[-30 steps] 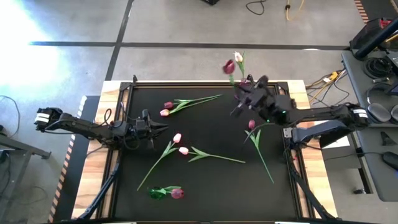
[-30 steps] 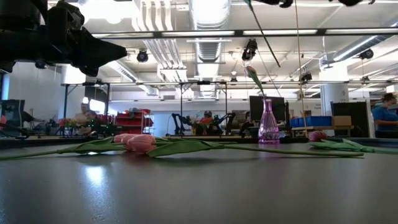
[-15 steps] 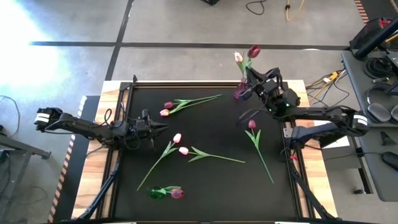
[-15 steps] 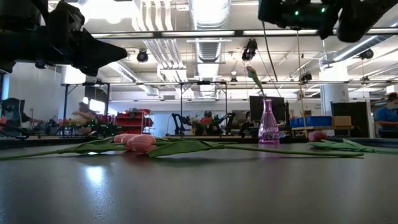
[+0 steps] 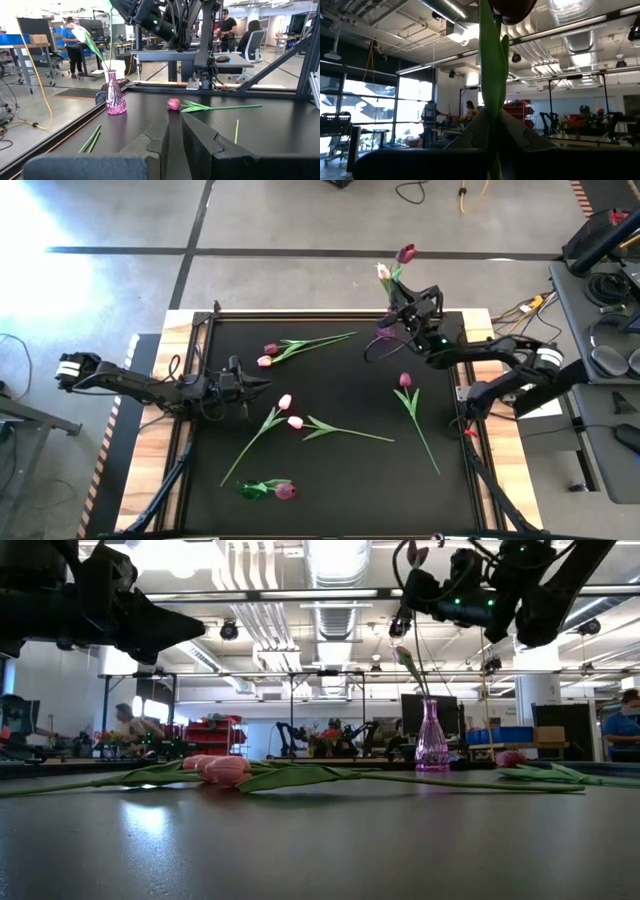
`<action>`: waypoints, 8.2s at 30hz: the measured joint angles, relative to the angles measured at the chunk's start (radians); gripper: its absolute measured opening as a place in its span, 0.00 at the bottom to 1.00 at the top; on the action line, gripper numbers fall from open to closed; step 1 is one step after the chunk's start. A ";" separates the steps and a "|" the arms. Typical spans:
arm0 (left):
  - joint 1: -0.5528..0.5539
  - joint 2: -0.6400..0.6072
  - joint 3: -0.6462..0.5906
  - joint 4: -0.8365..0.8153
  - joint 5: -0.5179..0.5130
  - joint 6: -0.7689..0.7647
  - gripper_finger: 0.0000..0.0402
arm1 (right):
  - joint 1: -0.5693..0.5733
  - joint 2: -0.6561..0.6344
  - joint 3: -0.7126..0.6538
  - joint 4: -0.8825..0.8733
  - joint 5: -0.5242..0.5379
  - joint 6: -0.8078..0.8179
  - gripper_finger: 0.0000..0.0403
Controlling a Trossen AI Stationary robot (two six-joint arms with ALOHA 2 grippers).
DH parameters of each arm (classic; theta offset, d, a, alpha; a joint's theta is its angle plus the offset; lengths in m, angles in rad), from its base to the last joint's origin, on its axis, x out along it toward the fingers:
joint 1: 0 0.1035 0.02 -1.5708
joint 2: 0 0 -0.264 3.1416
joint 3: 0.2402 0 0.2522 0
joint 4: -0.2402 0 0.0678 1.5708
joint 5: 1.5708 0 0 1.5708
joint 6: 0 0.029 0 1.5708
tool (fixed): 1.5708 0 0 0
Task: Sort flowers into vase by color
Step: Put the red flower into the green vase
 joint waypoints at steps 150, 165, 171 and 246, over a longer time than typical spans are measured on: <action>0.704 0.784 0.841 -1.164 0.276 0.260 0.42 | 0.453 -0.467 0.153 -1.524 0.262 0.041 0.03; 0.712 0.957 0.882 -1.161 0.164 0.285 0.41 | 0.453 -0.467 0.146 -1.524 0.262 0.041 0.03; 0.711 0.968 0.882 -1.165 0.113 0.315 0.34 | 0.453 -0.467 0.146 -1.524 0.262 0.042 0.03; 0.396 0.407 0.994 -1.308 0.709 -0.321 0.07 | 0.583 0.444 0.546 -0.508 0.498 -1.529 0.39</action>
